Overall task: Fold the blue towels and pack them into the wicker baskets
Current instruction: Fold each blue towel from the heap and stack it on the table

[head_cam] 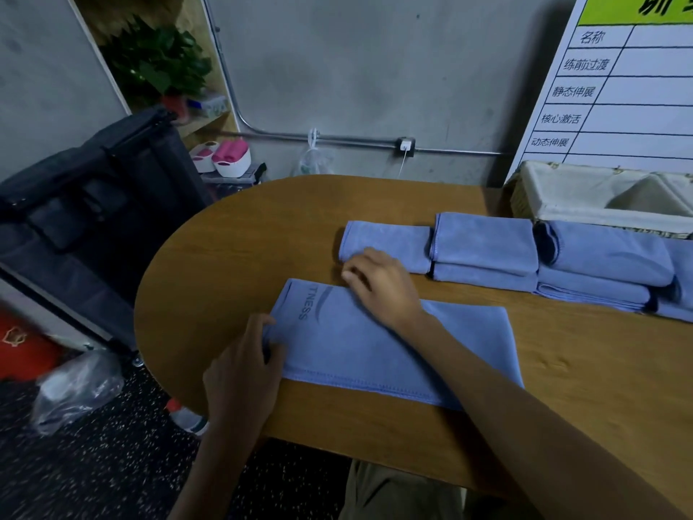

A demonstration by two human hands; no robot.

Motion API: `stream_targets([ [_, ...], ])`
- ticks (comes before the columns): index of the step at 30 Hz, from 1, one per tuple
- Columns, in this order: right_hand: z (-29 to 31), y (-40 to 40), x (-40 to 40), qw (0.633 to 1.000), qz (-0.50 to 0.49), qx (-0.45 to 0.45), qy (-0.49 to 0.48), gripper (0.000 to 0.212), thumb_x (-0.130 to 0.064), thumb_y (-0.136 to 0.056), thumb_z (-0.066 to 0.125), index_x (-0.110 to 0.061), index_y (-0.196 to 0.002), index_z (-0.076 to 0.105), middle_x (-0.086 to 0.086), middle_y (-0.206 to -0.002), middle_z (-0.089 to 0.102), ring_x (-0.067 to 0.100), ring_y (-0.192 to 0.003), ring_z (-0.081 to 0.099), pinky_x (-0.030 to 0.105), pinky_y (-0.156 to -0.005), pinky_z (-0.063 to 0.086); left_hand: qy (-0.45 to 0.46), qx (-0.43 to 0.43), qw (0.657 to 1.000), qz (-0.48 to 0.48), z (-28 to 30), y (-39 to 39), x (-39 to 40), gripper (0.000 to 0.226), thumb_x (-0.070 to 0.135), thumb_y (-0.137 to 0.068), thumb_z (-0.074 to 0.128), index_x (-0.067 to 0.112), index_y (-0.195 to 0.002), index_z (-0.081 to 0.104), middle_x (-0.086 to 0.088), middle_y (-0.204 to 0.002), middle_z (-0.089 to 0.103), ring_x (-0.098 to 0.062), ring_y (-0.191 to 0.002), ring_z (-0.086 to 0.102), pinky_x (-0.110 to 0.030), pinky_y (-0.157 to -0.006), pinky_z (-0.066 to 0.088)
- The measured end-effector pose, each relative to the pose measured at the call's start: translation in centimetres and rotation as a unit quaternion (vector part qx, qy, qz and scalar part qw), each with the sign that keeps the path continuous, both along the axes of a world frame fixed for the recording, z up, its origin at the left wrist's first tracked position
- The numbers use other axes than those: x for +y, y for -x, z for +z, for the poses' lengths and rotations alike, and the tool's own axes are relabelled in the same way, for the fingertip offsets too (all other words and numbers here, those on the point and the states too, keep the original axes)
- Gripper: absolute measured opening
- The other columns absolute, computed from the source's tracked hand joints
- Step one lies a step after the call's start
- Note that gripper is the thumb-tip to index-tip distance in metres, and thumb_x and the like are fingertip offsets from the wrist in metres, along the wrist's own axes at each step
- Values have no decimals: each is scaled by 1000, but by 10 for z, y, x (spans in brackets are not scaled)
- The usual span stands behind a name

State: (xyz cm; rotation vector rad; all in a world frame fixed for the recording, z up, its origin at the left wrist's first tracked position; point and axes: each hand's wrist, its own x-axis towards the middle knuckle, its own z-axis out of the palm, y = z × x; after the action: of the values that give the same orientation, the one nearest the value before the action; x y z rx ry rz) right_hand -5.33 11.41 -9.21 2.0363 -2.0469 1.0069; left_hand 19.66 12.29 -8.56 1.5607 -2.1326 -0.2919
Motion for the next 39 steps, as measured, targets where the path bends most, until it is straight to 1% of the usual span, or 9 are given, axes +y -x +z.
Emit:
stream_targets([
  [6, -1, 82, 82, 986, -118, 94, 70, 18, -23, -98, 53, -13, -92, 67, 4, -86, 66, 27, -78, 60, 39, -64, 45, 14, -57, 998, 16, -7, 1, -3, 26, 24, -97, 56, 27, -122, 59, 0, -104, 52, -10, -62, 43, -27, -51, 28],
  [10, -6, 114, 122, 983, -151, 90, 48, 24, -27, -98, 49, -12, -92, 67, 4, -84, 67, 27, -76, 62, 37, -58, 44, 129, -65, 989, -38, 4, 40, 14, 29, 9, -79, 69, 19, -106, 71, -8, -93, 54, -26, -77, 52, -37, -61, 38],
  [12, -9, 122, 134, 987, -149, 55, -2, 22, -30, -99, 49, -16, -95, 66, 2, -89, 66, 26, -82, 63, 36, -57, 45, 90, 36, 981, -167, 11, 76, 43, 18, 24, -86, 59, 19, -99, 70, 0, -88, 59, -21, -76, 56, -37, -63, 44],
  [15, -9, 130, 148, 989, -127, -10, -72, 21, -43, -98, 53, -26, -95, 66, -6, -96, 62, 18, -87, 62, 36, -62, 48, 102, -7, 915, -391, 4, 129, 102, 21, 40, -92, 51, 30, -103, 65, 6, -97, 51, -17, -89, 53, -35, -72, 41],
  [20, 3, 146, 173, 981, -95, -104, -136, 41, -71, -84, 53, -32, -87, 65, -11, -95, 56, 7, -84, 59, 34, -73, 47, 135, -63, 906, -397, -11, 179, 141, 47, 73, -77, 53, 28, -92, 53, 5, -93, 48, -20, -89, 52, -38, -71, 45],
  [25, 8, 152, 179, 972, -70, -150, -164, 24, -45, -89, 69, -22, -91, 63, -7, -97, 59, 10, -86, 59, 38, -80, 49, 160, -57, 915, -365, -13, 190, 151, 43, 69, -77, 55, 29, -87, 44, 7, -87, 48, -17, -81, 51, -36, -64, 45],
  [30, 19, 164, 185, 954, -46, -245, -166, 22, -30, -92, 70, -13, -88, 57, 5, -89, 64, 17, -80, 58, 33, -72, 43, 152, -51, 917, -365, -11, 201, 161, 29, 53, -77, 59, 25, -82, 52, 5, -84, 49, -17, -78, 53, -34, -64, 43],
  [35, 17, 174, 193, 941, -24, -305, -146, 20, -10, -88, 73, -17, -87, 55, -4, -85, 57, 9, -78, 53, 28, -74, 44, 144, -37, 910, -387, -9, 213, 170, 22, 44, -78, 56, 22, -79, 58, 5, -78, 50, -14, -72, 52, -31, -62, 45],
  [39, 18, 173, 200, 924, 1, -369, -100, 19, 6, -86, 69, -7, -97, 61, 4, -96, 63, 11, -94, 61, 25, -88, 49, 111, 21, 909, -401, 1, 217, 173, 26, 34, -79, 57, 22, -68, 37, 8, -68, 37, -11, -61, 40, -27, -56, 38],
])
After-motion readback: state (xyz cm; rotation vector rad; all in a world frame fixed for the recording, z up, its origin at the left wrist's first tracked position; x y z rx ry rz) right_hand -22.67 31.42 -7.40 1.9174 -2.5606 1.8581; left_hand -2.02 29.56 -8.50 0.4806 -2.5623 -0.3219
